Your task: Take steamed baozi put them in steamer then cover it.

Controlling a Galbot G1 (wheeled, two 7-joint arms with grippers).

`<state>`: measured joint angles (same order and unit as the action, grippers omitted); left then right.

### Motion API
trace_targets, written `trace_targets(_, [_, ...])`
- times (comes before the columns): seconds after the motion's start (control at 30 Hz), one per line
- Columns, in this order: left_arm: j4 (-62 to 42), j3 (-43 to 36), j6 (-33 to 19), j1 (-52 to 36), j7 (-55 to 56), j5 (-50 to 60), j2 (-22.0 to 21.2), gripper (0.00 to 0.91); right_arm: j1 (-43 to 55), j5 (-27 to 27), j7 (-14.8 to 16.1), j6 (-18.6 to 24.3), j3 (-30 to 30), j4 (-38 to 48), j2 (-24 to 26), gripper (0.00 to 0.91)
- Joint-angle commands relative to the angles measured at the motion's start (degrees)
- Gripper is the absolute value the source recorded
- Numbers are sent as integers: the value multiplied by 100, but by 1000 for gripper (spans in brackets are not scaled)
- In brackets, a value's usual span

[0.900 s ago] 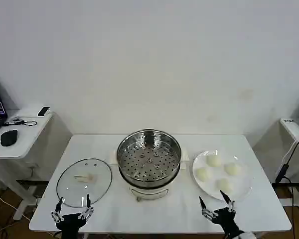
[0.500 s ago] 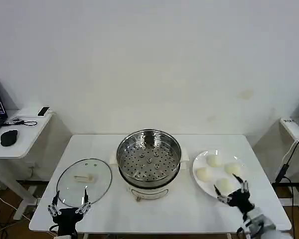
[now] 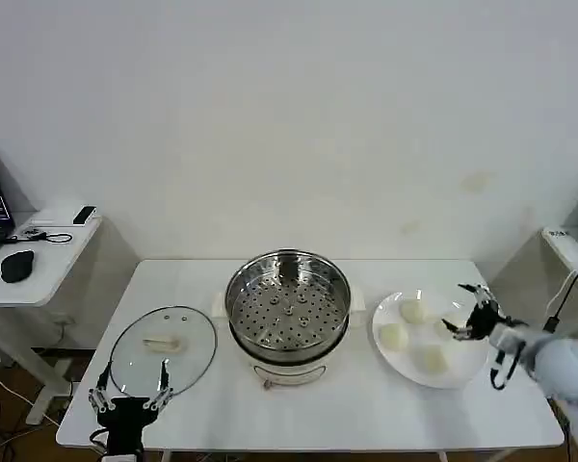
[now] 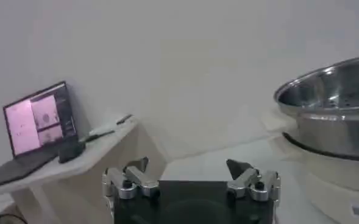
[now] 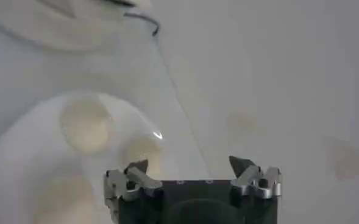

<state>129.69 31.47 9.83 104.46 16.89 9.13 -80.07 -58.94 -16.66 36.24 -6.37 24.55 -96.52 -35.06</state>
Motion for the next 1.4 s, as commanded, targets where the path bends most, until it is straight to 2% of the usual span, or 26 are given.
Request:
trace_targets(0.03, [97, 144, 13, 4, -66, 191, -15, 907, 2968, -751, 1830, 510, -2377, 1339, 813, 907])
trace_targets(0.13, [114, 204, -9, 25, -59, 193, -33, 907, 3868, -715, 2150, 682, -3341, 1710, 717, 907])
trace_targets(0.17, [106, 237, -35, 27, -60, 197, -40, 907, 4153, -584, 2282, 712, -3965, 1927, 620, 907])
trace_targets(0.2, [101, 257, -48, 24, -58, 210, -44, 907, 4385, -475, 2353, 691, -4203, 2030, 543, 907])
trace_targets(0.27, [100, 292, -54, 24, -57, 206, -43, 907, 4708, -441, 2367, 703, -4616, 2304, 301, 907])
trace_targets(0.4, [106, 339, -52, 4, -98, 178, -35, 907, 5099, -203, 2359, 657, -5102, 2721, -187, 907])
trace_targets(0.5, [99, 336, -32, -39, -140, 116, -33, 907, 5258, -212, 2312, 614, -5446, 2909, -440, 907])
trace_targets(0.7, [50, 351, -40, -103, -150, 106, -49, 907, 5350, -197, 2163, 468, -5630, 3424, -952, 907])
trace_targets(0.83, [10, 399, -43, -129, -155, 81, -23, 907, 5317, -418, 2066, 455, -5712, 3780, -1217, 907])
trace_targets(1.17, [-28, 467, -58, -146, -152, 53, -15, 907, 5202, -687, 1942, 329, -5656, 4107, -1419, 907])
trace_targets(1.4, [-30, 510, -56, -147, -156, 45, 27, 907, 5107, -825, 1859, 276, -5566, 4314, -1559, 796])
